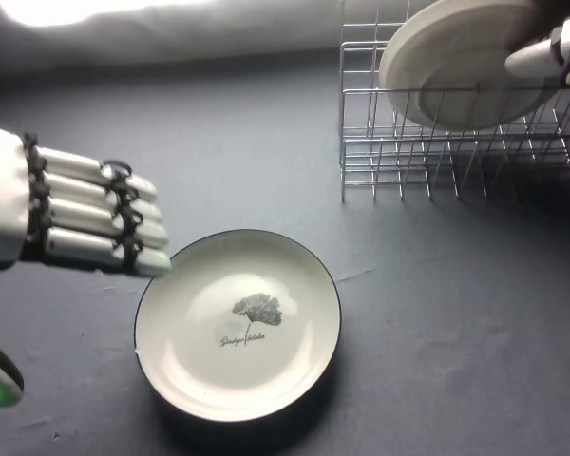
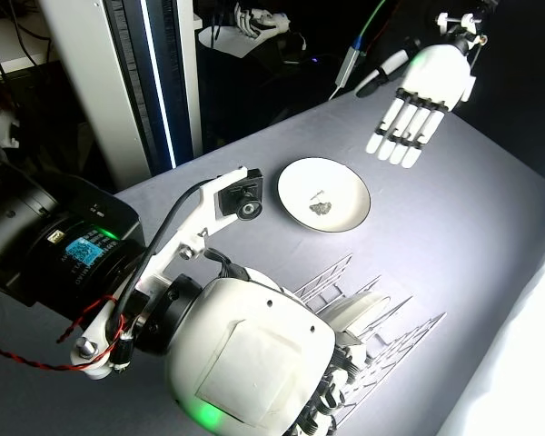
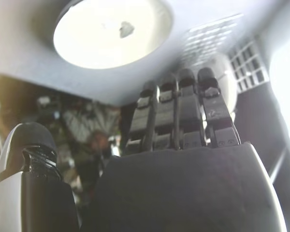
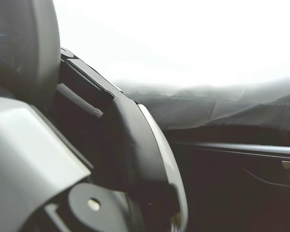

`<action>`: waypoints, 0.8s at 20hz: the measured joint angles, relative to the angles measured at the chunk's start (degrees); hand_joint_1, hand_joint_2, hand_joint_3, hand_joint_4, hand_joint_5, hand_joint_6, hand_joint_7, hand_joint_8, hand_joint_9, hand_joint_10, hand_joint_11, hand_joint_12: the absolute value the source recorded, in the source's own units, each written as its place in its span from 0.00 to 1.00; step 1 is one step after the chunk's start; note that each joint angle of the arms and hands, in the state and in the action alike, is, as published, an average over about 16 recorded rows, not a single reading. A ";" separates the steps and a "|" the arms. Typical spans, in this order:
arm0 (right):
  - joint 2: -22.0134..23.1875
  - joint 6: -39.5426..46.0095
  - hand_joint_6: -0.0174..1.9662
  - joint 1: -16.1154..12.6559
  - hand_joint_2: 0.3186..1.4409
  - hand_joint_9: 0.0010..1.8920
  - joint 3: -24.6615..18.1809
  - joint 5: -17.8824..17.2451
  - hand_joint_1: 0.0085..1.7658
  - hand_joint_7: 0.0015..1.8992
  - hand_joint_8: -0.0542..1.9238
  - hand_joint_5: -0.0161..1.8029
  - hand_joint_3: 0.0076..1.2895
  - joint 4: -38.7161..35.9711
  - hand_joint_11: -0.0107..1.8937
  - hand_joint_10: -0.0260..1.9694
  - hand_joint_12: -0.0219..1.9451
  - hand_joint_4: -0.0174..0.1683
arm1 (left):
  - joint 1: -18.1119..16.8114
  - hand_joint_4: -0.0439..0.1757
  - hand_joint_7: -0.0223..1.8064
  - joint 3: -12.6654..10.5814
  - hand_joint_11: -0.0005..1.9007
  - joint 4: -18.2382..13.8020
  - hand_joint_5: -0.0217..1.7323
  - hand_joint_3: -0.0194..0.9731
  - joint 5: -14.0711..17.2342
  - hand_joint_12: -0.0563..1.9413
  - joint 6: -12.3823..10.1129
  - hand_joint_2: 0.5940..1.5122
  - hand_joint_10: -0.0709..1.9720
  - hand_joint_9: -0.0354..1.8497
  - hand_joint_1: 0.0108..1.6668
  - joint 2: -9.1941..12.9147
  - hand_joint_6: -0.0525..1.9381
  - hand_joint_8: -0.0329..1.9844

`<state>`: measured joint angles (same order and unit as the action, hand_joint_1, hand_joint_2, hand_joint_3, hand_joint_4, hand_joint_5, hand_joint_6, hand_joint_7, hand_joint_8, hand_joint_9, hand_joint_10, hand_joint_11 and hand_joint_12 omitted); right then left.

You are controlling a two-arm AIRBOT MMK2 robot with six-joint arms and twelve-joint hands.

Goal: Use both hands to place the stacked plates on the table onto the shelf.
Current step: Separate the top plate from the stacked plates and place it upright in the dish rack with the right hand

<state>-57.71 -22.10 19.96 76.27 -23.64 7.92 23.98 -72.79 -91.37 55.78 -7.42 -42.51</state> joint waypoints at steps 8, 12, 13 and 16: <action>-0.27 0.09 0.53 1.71 0.57 0.48 0.48 -1.42 0.77 0.55 0.46 0.52 0.00 -0.04 0.40 0.58 0.70 0.05 | 3.53 0.19 0.06 0.04 0.02 -0.81 0.06 0.04 3.50 0.06 -0.36 0.51 0.04 0.06 0.01 -2.73 0.03 0.02; -0.27 -0.13 0.51 1.92 0.60 0.45 0.48 -1.70 0.75 0.52 0.43 0.49 0.00 -0.11 0.35 0.52 0.71 0.06 | 5.85 0.19 0.06 0.29 0.02 -1.26 0.05 0.04 2.69 0.06 0.55 0.52 0.04 0.06 0.01 -3.77 0.03 0.02; -0.27 -0.21 0.49 1.87 0.61 0.44 0.48 -1.71 0.75 0.52 0.40 0.49 0.00 -0.14 0.34 0.50 0.71 0.06 | 6.39 0.19 0.06 0.38 0.02 -1.38 0.05 0.04 2.32 0.06 0.82 0.52 0.04 0.06 0.01 -3.99 0.03 0.02; -0.24 -0.46 0.39 1.38 0.63 0.42 0.40 -1.77 0.74 0.50 0.32 0.47 0.00 -0.51 0.30 0.43 0.71 0.06 | 7.90 0.19 0.06 0.70 0.02 -1.60 0.05 0.04 1.06 0.06 1.65 0.53 0.04 0.06 0.01 -4.54 0.03 0.02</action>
<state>-57.95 -22.56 21.34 76.67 -25.41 7.42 31.88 -72.09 -92.97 56.84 -5.77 -47.05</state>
